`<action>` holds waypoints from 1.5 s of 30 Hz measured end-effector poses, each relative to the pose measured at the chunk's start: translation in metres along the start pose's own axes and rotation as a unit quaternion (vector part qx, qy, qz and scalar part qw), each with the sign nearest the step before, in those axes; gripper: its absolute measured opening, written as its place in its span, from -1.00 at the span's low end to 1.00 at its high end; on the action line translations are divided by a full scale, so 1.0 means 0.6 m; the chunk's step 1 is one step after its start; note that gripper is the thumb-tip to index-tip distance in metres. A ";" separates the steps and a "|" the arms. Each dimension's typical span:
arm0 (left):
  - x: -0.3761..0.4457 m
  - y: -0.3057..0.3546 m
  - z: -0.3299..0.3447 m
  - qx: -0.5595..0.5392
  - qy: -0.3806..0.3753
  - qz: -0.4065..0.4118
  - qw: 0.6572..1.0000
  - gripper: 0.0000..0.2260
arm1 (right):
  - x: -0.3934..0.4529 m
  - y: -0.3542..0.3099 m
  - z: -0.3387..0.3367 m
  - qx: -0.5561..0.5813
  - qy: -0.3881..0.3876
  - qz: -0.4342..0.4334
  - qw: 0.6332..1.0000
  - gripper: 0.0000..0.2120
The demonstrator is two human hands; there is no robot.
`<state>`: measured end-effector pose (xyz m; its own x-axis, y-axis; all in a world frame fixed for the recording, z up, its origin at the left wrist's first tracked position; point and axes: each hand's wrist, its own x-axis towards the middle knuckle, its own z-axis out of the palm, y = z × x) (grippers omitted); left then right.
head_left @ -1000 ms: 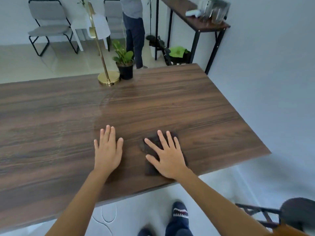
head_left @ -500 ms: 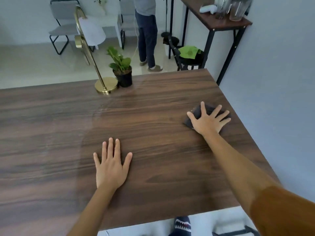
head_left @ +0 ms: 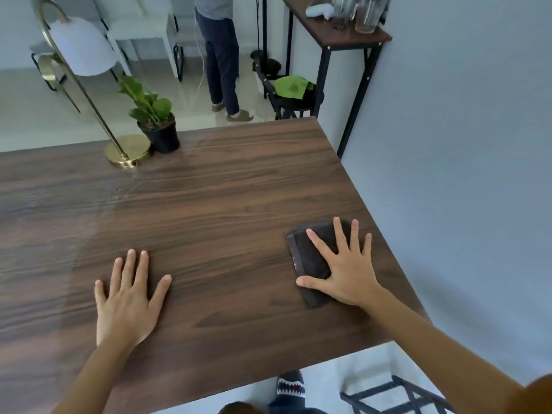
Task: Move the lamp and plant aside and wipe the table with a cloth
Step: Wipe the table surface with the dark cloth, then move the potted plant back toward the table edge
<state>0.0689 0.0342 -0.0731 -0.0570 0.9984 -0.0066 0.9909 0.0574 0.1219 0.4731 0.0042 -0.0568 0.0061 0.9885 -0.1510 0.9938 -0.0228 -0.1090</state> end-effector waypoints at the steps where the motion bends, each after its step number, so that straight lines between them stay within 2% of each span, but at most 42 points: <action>1: -0.001 0.002 0.002 -0.001 0.002 -0.004 1.000 -0.30 | -0.017 0.013 0.001 -0.008 0.002 0.008 1.000 -0.02; 9: 0.005 0.033 0.003 -0.028 -0.017 0.012 0.999 -0.32 | -0.155 0.069 0.016 -0.008 0.007 0.110 0.994 -0.10; 13: 0.015 0.036 0.003 -0.028 -0.017 0.032 0.999 -0.32 | -0.180 0.070 0.017 0.014 -0.005 0.139 0.990 -0.12; 19: -0.013 0.061 0.020 -0.040 -0.046 0.079 0.995 -0.33 | -0.259 0.066 0.011 0.043 -0.058 0.194 0.978 -0.21; 22: -0.039 0.080 0.031 -0.064 -0.093 0.085 0.990 -0.34 | -0.282 0.062 -0.021 0.084 -0.011 0.217 0.973 -0.26; 25: -0.014 0.084 0.005 -0.162 -0.101 0.029 0.981 -0.36 | -0.200 0.038 -0.074 0.160 0.086 0.171 0.969 -0.38; 28: 0.068 0.089 -0.048 -0.225 -0.023 0.015 0.974 -0.41 | -0.069 -0.011 -0.114 0.225 0.131 0.094 0.961 -0.43; 33: 0.188 0.126 -0.105 -0.387 -0.022 0.009 0.922 -0.47 | 0.121 -0.111 -0.129 0.286 0.057 -0.051 0.955 -0.31; 36: 0.246 0.145 -0.123 -0.448 -0.020 -0.035 0.893 -0.50 | 0.235 -0.178 -0.146 0.314 0.000 -0.107 0.943 -0.33; 40: 0.329 0.164 -0.139 -0.509 -0.008 -0.070 0.858 -0.53 | 0.378 -0.251 -0.167 0.367 -0.035 -0.103 0.924 -0.39; 45: 0.414 0.156 -0.123 -0.561 -0.001 -0.108 0.821 -0.52 | 0.489 -0.320 -0.151 0.450 -0.059 -0.068 0.888 -0.43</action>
<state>0.1384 0.2877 0.0100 -0.2145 0.9651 -0.1503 0.2216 0.1980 0.9548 0.2943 0.3120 0.0088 -0.1722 0.9698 -0.1726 0.4921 -0.0670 -0.8680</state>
